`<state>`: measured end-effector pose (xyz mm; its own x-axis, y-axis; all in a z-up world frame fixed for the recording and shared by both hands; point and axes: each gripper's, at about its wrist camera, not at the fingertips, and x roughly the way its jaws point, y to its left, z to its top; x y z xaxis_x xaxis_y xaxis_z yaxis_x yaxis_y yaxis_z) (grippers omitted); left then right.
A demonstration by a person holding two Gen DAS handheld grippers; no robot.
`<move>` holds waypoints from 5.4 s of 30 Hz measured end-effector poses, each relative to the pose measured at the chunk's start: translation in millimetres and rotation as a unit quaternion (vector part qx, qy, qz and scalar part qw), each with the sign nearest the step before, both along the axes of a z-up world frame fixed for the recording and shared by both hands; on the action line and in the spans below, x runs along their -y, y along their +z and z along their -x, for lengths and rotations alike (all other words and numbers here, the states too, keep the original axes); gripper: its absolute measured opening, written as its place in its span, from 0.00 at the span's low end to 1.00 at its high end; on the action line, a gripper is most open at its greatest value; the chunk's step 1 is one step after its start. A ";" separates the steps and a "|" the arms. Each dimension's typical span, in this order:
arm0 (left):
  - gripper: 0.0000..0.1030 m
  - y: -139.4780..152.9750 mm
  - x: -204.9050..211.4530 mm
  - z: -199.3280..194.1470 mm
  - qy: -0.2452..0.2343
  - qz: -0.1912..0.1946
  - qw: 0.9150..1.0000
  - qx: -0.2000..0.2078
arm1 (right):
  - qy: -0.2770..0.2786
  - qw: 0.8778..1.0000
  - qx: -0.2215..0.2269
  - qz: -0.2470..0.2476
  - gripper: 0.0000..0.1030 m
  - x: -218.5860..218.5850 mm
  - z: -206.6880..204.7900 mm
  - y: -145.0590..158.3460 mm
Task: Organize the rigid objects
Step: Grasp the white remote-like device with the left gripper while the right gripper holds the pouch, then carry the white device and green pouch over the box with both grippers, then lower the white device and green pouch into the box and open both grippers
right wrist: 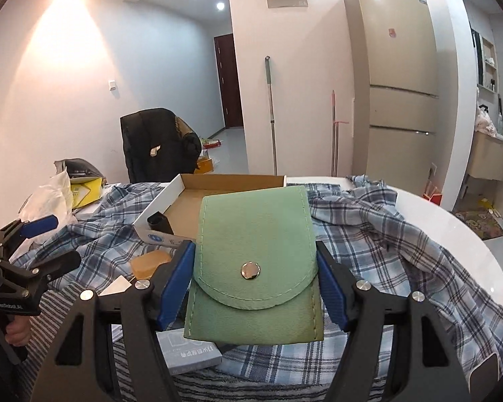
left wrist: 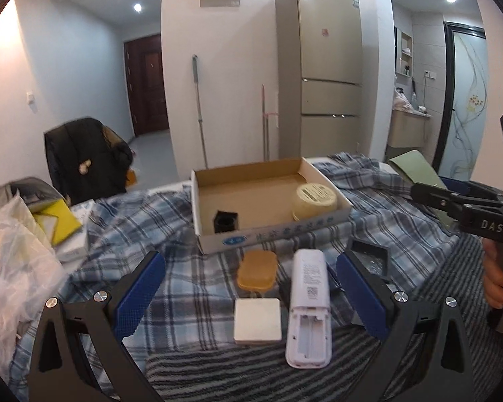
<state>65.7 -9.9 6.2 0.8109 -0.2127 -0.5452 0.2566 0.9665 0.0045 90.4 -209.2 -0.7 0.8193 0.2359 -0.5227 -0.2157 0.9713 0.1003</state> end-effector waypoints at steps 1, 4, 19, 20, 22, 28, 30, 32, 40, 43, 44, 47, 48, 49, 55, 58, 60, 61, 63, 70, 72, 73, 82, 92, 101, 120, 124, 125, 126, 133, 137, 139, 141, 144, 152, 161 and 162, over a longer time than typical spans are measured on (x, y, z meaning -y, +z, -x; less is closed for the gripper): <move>1.00 -2.1 0.1 -0.9 -0.001 0.005 1.000 -0.012 | 0.003 1.000 -0.006 -0.002 0.66 1.1 -0.9 -2.7; 0.98 -9.5 4.8 -7.6 -0.010 0.014 0.998 -0.057 | 0.010 1.000 -0.026 -0.009 0.66 2.3 -5.7 -9.5; 0.57 -52.3 61.4 -62.4 -0.127 -0.074 0.962 -0.229 | 0.003 0.999 -0.022 -0.026 0.66 13.6 -4.9 -4.8; 0.57 -53.9 63.5 -64.8 -0.128 -0.078 0.961 -0.232 | 0.002 0.999 -0.021 -0.025 0.66 13.7 -4.7 -4.6; 0.57 -57.9 67.8 -70.4 -0.123 -0.087 0.961 -0.234 | 0.003 0.999 -0.022 -0.027 0.66 14.5 -4.9 -4.3; 0.57 -73.4 77.4 -71.7 -0.115 -0.132 0.957 -0.233 | 0.008 0.999 -0.024 -0.035 0.66 16.4 -4.1 -2.6; 0.52 -74.8 77.7 -69.0 -0.115 -0.135 0.958 -0.225 | 0.014 0.999 -0.027 -0.040 0.66 15.9 -3.0 -2.2; 0.46 -73.9 75.7 -71.0 -0.112 -0.132 0.959 -0.226 | 0.020 0.999 -0.026 -0.040 0.66 14.6 -2.0 -1.7; 0.41 -58.4 62.7 -64.9 -0.108 -0.092 0.968 -0.206 | 0.007 0.999 -0.020 -0.032 0.66 16.6 -2.7 -2.1; 0.41 -47.2 59.2 -53.8 -0.105 -0.091 0.972 -0.188 | 0.003 0.999 -0.020 -0.030 0.66 17.1 -3.8 -2.6; 0.41 -44.1 57.3 -50.9 -0.104 -0.088 0.973 -0.188 | 0.002 0.999 -0.020 -0.029 0.66 17.1 -4.1 -3.0; 0.41 -37.2 52.6 -42.1 -0.101 -0.083 0.974 -0.185 | -0.002 1.000 -0.019 -0.024 0.66 15.9 -4.6 -3.7; 0.41 -35.5 51.7 -39.5 -0.101 -0.083 0.975 -0.182 | -0.004 1.000 -0.018 -0.022 0.66 15.3 -4.4 -3.8; 0.41 -34.5 51.1 -37.0 -0.101 -0.083 0.975 -0.181 | -0.006 1.000 -0.016 -0.020 0.66 15.4 -4.6 -3.9; 0.41 -30.9 50.4 -22.9 -0.095 -0.079 0.977 -0.172 | -0.010 1.000 -0.015 -0.013 0.66 15.3 -5.3 -5.5; 0.41 -38.6 45.4 -17.9 -0.083 -0.082 0.975 -0.190 | -0.010 1.000 -0.019 -0.012 0.66 14.8 -6.9 -7.1; 0.41 -47.1 40.2 -13.4 -0.082 -0.076 0.971 -0.209 | -0.008 1.000 -0.021 -0.012 0.66 14.3 -7.1 -7.7; 0.41 -51.1 37.7 -11.0 -0.082 -0.074 0.970 -0.218 | -0.008 1.000 -0.021 -0.013 0.66 14.4 -7.0 -7.5; 0.41 -56.4 34.2 -6.0 -0.081 -0.070 0.967 -0.231 | -0.007 1.000 -0.019 -0.011 0.66 13.7 -6.5 -7.0; 0.40 -66.5 23.5 -5.2 -0.085 -0.028 0.958 -0.271 | -0.014 1.000 -0.024 -0.007 0.66 13.7 -10.6 -9.6; 0.40 -68.2 22.4 -6.4 -0.086 -0.021 0.957 -0.275 | -0.007 0.999 -0.031 -0.016 0.66 13.1 -12.2 -9.9; 0.40 -68.9 20.9 -7.4 -0.088 -0.014 0.957 -0.276 | -0.005 0.999 -0.031 -0.020 0.66 13.3 -12.3 -9.6; 0.41 -68.7 11.2 -4.9 -0.082 0.024 0.959 -0.271 | -0.037 0.999 -0.033 -0.010 0.66 21.0 -19.8 -9.7; 0.41 -30.6 15.7 14.5 -0.070 -0.021 0.980 -0.183 | -0.053 0.998 -0.013 0.007 0.66 27.0 -4.3 10.6; 0.41 18.1 20.4 -2.7 -0.040 -0.005 0.992 -0.119 | -0.058 0.998 -0.013 0.027 0.66 17.8 -17.1 30.3; 0.41 79.4 34.2 -136.1 0.047 0.069 0.996 -0.029 | -0.083 0.994 -0.060 -0.044 0.66 1.6 -130.8 67.1; 0.41 53.7 36.5 -166.2 0.074 0.078 0.993 -0.047 | -0.106 0.991 -0.072 -0.034 0.66 -8.6 -159.6 56.8; 0.41 43.6 38.5 -175.6 0.081 0.074 0.993 -0.053 | -0.112 0.990 -0.080 -0.026 0.66 -13.6 -167.6 53.4; 0.41 37.8 41.0 -181.2 0.083 0.070 0.992 -0.057 | -0.115 0.989 -0.090 -0.022 0.66 -17.3 -176.4 50.4; 0.41 -11.8 47.3 -216.3 0.084 0.046 0.991 -0.096 | -0.119 0.987 -0.107 -0.034 0.66 -26.2 -205.0 34.0; 0.41 -24.2 45.4 -221.6 0.090 0.042 0.990 -0.103 | -0.105 0.986 -0.120 -0.043 0.66 -20.3 -211.4 15.7; 0.41 -33.5 44.6 -225.9 0.097 0.036 0.989 -0.109 | -0.109 0.985 -0.125 -0.058 0.66 -13.1 -214.0 6.3; 0.41 -41.4 42.2 -230.8 0.104 0.037 0.988 -0.113 | -0.114 0.982 -0.138 -0.057 0.66 -7.5 -219.6 -2.3; 0.41 -58.8 39.3 -239.6 0.120 0.036 0.982 -0.139 | -0.120 0.979 -0.152 -0.062 0.66 1.6 -224.2 -12.4; 0.41 -72.2 43.6 -241.0 0.121 0.011 0.981 -0.148 | -0.121 0.975 -0.173 -0.066 0.66 5.8 -233.1 -22.8; 0.72 -47.6 40.6 -213.7 0.123 0.013 0.990 -0.072 | -0.096 0.982 -0.143 -0.075 0.66 -7.1 -228.2 -25.4; 0.79 -42.5 37.1 -209.5 0.126 0.022 0.990 -0.058 | -0.093 0.984 -0.133 -0.079 0.66 -7.2 -226.5 -23.3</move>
